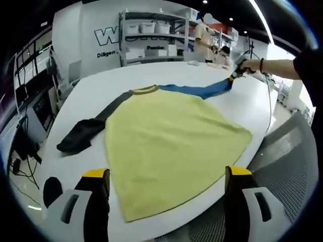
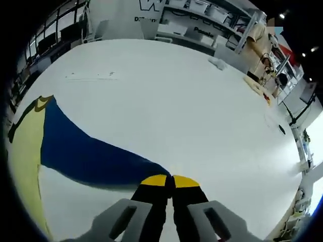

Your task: Fold the garment on the visible template until the final outline fits inside the template.

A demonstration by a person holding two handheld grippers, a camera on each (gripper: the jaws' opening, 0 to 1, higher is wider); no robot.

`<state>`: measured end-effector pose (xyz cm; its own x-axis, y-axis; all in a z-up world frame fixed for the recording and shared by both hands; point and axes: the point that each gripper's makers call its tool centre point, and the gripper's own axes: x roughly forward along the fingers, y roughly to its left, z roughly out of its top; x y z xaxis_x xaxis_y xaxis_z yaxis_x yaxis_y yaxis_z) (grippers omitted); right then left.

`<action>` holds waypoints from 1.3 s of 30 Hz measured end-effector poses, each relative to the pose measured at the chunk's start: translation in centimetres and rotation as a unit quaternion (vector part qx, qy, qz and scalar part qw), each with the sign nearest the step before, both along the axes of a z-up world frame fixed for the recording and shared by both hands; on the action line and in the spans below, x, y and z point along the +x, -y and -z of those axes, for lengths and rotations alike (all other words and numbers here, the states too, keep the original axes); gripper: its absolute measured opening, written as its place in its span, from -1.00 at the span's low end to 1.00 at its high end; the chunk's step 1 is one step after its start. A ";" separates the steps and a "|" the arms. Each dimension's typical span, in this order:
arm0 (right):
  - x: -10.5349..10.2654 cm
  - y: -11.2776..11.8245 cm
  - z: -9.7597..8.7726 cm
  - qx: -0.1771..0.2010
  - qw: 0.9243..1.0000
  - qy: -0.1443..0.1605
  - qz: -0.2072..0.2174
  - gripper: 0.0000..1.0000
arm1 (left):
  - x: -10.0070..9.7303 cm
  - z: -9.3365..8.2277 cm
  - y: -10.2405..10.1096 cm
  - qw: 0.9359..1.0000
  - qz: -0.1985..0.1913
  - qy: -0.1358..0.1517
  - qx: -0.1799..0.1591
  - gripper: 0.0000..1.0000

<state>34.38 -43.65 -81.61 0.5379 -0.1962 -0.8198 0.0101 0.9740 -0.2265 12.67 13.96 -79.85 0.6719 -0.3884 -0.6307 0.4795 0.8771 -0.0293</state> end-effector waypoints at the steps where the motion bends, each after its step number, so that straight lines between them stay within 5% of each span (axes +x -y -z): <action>1: 0.3 0.1 -0.1 -0.008 1.000 0.007 0.003 -1.00 | 0.0 0.0 0.0 1.000 -0.002 -0.002 -0.003 0.94; 5: 0.6 -0.9 -0.8 -0.019 0.999 0.034 -0.003 -0.55 | 0.0 0.1 0.0 1.000 0.000 -0.001 0.002 0.94; 15: -0.2 -6.8 -1.2 0.030 0.996 0.070 -0.037 -0.09 | 0.0 0.1 -0.2 1.000 -0.005 -0.003 0.003 0.98; 24: -3.0 -14.6 -0.5 0.083 0.991 0.066 -0.086 -0.06 | 0.0 0.1 -0.2 1.000 -0.006 -0.002 0.003 0.98; 32: -3.2 -21.5 -0.1 0.139 0.968 0.086 -0.188 -0.13 | 0.0 0.0 -0.3 1.000 -0.006 0.001 0.004 0.95; 39: -3.6 -24.6 0.6 0.134 0.955 0.087 -0.252 -0.22 | 0.1 -0.1 -0.4 1.000 -0.007 0.006 0.003 0.92</action>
<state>30.78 -19.02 -82.19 0.6410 0.3274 -0.6942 -0.4600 0.8879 -0.0061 12.81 14.33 -79.71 0.6844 -0.3750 -0.6253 0.4668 0.8841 -0.0193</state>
